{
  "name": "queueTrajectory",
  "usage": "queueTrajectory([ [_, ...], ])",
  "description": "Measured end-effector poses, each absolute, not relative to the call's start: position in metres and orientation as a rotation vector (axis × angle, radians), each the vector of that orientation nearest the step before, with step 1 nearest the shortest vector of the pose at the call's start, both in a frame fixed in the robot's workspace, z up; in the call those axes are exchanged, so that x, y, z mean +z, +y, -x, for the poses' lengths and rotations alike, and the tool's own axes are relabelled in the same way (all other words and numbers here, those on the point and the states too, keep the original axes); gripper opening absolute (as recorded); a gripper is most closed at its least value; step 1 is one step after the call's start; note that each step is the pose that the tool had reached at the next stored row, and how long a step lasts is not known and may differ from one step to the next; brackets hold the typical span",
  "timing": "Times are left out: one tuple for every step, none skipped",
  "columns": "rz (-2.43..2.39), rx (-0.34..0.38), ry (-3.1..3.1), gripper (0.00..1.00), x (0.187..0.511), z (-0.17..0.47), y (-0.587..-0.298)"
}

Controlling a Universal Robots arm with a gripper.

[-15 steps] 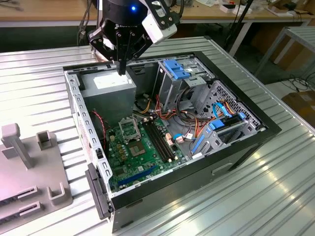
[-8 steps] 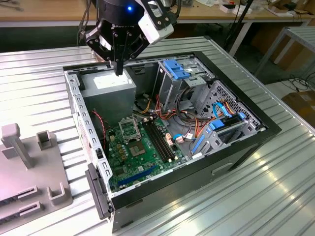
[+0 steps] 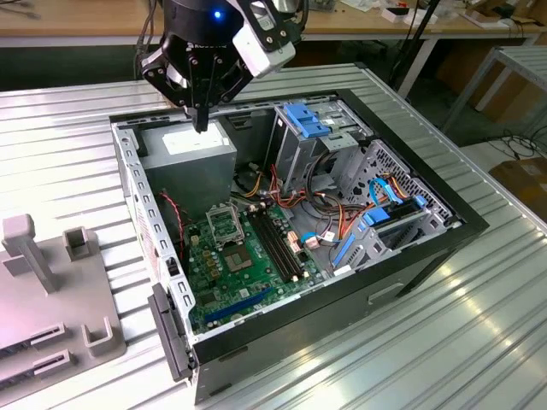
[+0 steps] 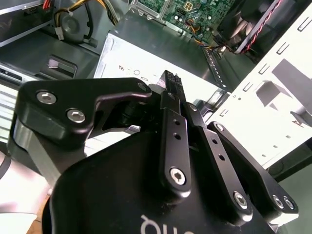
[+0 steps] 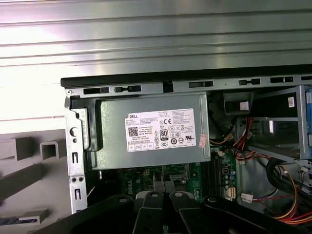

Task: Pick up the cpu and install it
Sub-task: 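Reach for the cpu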

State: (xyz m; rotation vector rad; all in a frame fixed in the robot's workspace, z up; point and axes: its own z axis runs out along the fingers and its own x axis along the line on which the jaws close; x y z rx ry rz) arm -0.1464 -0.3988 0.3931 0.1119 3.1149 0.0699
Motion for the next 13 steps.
queueTrajectory([
  [-0.112, 0.07, 3.115, 0.11, 0.3931, 0.1474, -0.3989],
  [-0.112, 0.07, 3.115, 0.11, 0.3931, 0.1479, -0.3988],
  [-0.112, 0.07, 3.115, 0.11, 0.3931, 0.1487, -0.3988],
  [-0.112, 0.07, 3.116, 0.11, 0.3931, 0.1494, -0.3988],
  [-0.112, 0.07, 3.116, 0.11, 0.3931, 0.1506, -0.3988],
  [-0.112, 0.07, 3.116, 0.11, 0.3931, 0.1513, -0.3988],
  [-0.112, 0.07, 3.116, 0.11, 0.3931, 0.152, -0.3988],
  [-0.112, 0.07, 3.116, 0.11, 0.3931, 0.153, -0.3989],
  [-0.112, 0.07, 3.117, 0.11, 0.3931, 0.1537, -0.3989],
  [-0.112, 0.07, 3.117, 0.11, 0.3931, 0.1546, -0.3988],
  [-0.112, 0.07, 3.117, 0.11, 0.3931, 0.1557, -0.3988],
  [-0.112, 0.07, 3.117, 0.11, 0.3931, 0.1564, -0.3988],
  [-0.112, 0.07, 3.117, 0.11, 0.3931, 0.1571, -0.3988],
])
